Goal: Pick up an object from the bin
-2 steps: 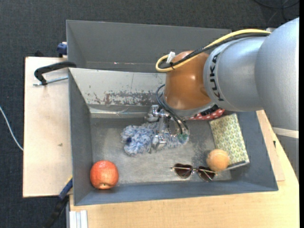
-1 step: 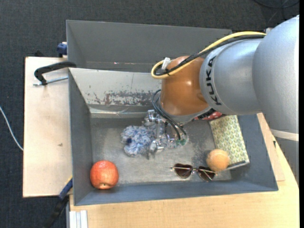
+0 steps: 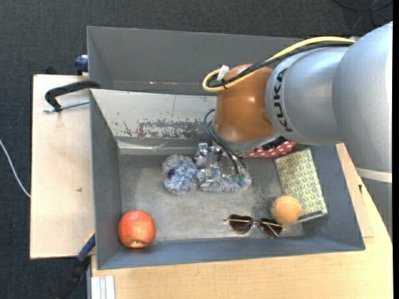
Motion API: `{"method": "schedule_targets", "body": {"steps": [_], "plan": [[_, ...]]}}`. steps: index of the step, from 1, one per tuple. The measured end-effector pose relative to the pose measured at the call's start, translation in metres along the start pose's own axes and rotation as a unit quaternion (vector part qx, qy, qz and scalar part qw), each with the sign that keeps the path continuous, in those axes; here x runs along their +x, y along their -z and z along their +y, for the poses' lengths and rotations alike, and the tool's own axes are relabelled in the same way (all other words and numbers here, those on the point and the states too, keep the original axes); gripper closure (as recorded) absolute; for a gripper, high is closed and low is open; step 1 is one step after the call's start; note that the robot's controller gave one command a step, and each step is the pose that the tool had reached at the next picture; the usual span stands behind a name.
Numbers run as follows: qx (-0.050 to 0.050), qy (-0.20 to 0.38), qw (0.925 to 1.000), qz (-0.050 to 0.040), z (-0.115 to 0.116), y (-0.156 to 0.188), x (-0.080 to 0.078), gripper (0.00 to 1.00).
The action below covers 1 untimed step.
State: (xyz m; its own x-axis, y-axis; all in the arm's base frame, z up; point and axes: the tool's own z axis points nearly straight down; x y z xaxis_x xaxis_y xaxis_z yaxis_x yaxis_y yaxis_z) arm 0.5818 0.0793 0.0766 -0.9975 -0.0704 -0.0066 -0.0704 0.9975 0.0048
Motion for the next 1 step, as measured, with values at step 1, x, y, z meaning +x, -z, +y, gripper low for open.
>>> {"method": "schedule_targets", "body": {"steps": [1], "plan": [[0.000, 0.000, 1.0000, 0.0000, 0.0000, 0.0000, 0.0000, 1.00]]}}
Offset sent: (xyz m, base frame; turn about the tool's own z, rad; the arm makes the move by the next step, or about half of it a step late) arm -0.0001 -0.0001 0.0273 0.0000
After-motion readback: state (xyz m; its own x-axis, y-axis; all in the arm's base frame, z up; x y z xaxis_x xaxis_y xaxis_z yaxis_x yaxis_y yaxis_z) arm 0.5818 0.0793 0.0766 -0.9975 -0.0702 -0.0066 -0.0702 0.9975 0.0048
